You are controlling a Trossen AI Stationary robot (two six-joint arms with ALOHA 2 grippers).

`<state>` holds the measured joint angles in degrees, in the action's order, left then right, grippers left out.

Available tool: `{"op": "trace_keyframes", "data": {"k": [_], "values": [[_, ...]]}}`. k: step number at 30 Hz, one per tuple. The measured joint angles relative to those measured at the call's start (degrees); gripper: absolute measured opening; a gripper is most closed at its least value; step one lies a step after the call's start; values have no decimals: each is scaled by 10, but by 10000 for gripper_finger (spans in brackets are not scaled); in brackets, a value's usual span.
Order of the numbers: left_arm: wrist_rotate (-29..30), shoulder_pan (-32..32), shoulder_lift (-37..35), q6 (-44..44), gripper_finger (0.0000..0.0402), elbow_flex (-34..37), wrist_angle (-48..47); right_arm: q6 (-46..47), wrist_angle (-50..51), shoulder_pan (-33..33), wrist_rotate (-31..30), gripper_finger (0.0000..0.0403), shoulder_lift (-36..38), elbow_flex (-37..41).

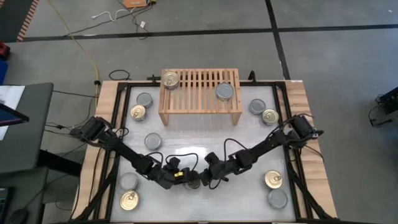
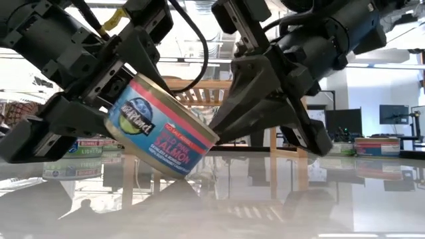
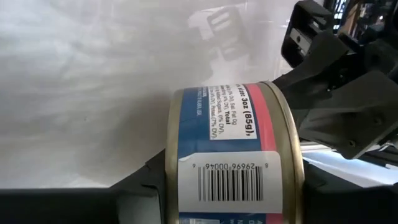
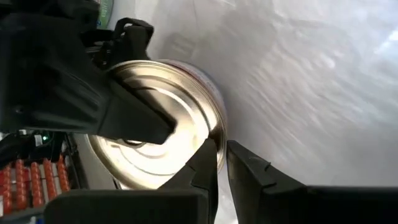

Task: Stack canned seafood by type on shelf
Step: Stack the blue-pink tuna can on top of the other blue-pink tuna can on the shelf

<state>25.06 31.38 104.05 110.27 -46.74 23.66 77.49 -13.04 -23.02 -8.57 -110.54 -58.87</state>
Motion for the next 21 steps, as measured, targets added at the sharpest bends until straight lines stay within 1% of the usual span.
{"op": "trace_keyframes", "data": {"k": [4,7,12,16,21], "values": [[-8,-3,-9,-16,176,1,-5,-37,39,3,1,63,37,0],[-9,-6,-27,-39,175,2,-7,-56,109,3,-10,63,74,-1],[-1,-17,-64,-78,173,2,-29,-71,256,-16,-73,63,145,-1],[24,-24,-109,-104,173,2,-58,-70,380,-46,-119,63,206,-1],[75,-40,-190,-175,173,2,-81,-54,470,-77,-154,63,265,-1]]}}
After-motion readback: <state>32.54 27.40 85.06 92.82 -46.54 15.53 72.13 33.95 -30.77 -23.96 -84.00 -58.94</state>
